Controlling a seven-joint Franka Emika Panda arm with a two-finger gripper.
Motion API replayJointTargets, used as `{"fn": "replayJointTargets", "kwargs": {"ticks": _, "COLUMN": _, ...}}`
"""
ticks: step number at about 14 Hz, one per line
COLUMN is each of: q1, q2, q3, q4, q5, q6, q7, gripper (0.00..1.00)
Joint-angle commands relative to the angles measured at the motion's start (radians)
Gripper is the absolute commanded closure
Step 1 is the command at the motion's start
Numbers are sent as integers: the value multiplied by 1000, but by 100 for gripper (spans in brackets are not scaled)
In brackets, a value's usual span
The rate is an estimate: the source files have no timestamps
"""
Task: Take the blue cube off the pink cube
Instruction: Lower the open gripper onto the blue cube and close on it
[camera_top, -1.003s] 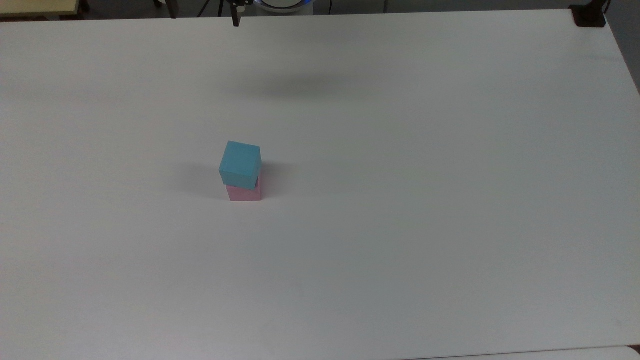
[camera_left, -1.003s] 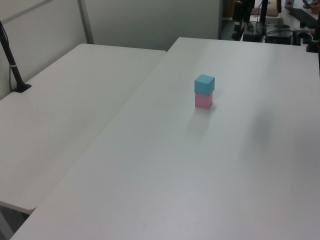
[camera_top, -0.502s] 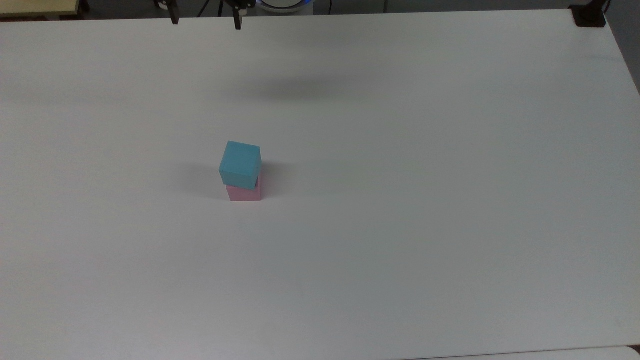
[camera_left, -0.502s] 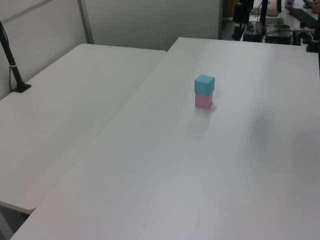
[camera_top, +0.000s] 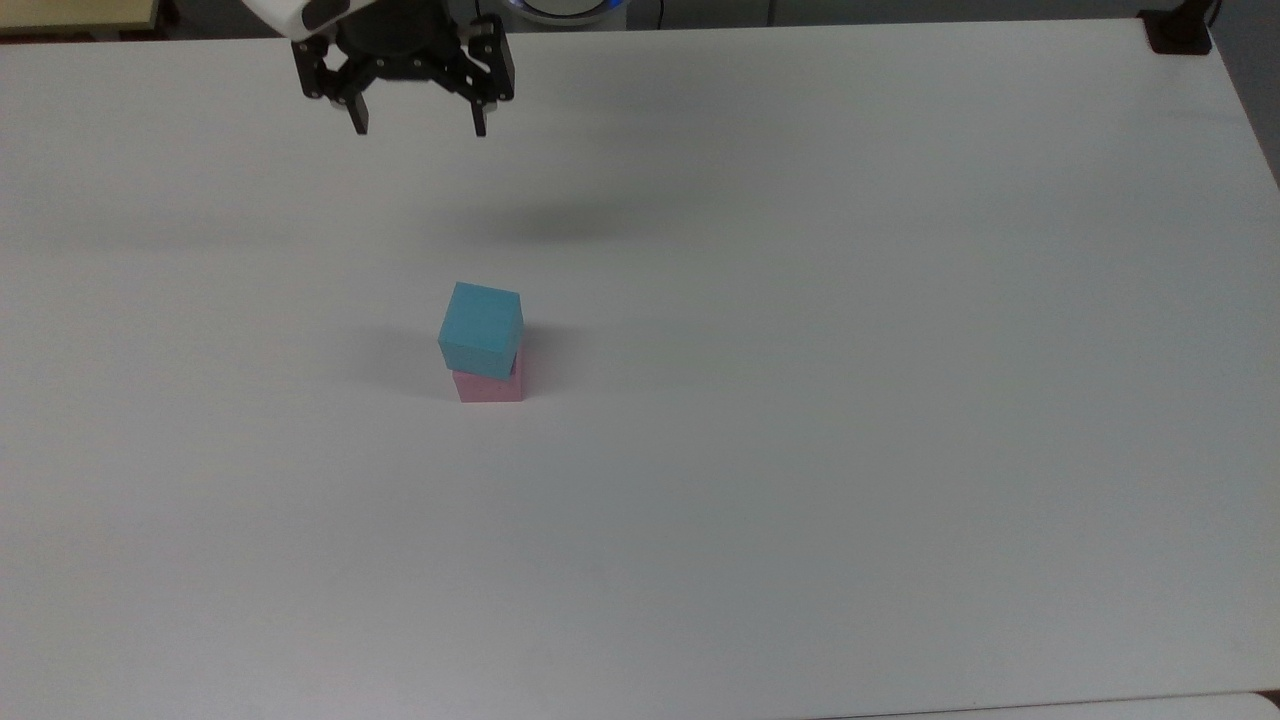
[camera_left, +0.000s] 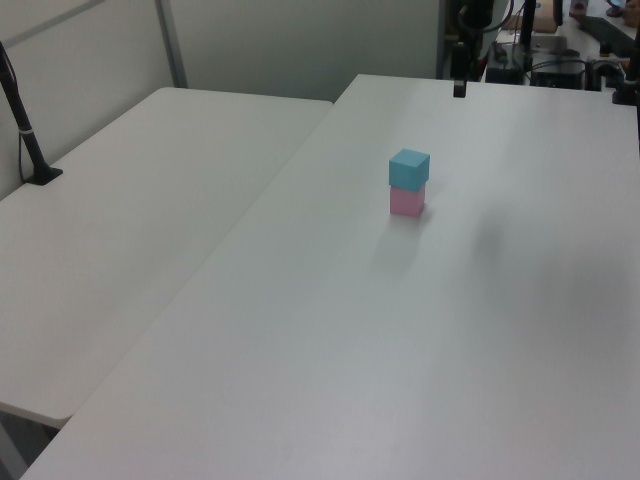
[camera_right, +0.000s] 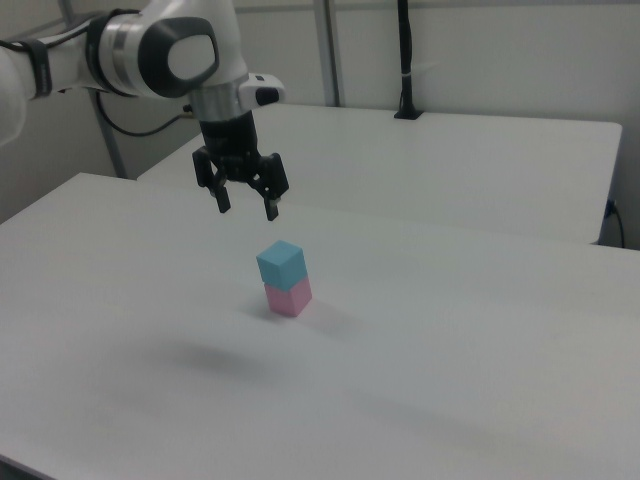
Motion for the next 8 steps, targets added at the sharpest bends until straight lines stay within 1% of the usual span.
{"fn": "replayJointTargets", "kwargs": {"ticks": 1, "q1": 11, "q2": 60, "q3": 1, "q4": -3, "q5": 7, "q6": 73, "q7": 56, "gripper": 0}}
{"fn": "replayJointTargets", "kwargs": {"ticks": 4, "q1": 9, "q2": 108, "q3": 7, "q4": -7, "q5": 9, "q6": 140, "q7": 172, "gripper": 0}}
{"fn": "replayJointTargets", "kwargs": {"ticks": 8, "q1": 4, "q2": 145, "q3": 19, "q4": -21, "q5": 9, "q6": 182, "q7": 235, "gripper": 0}}
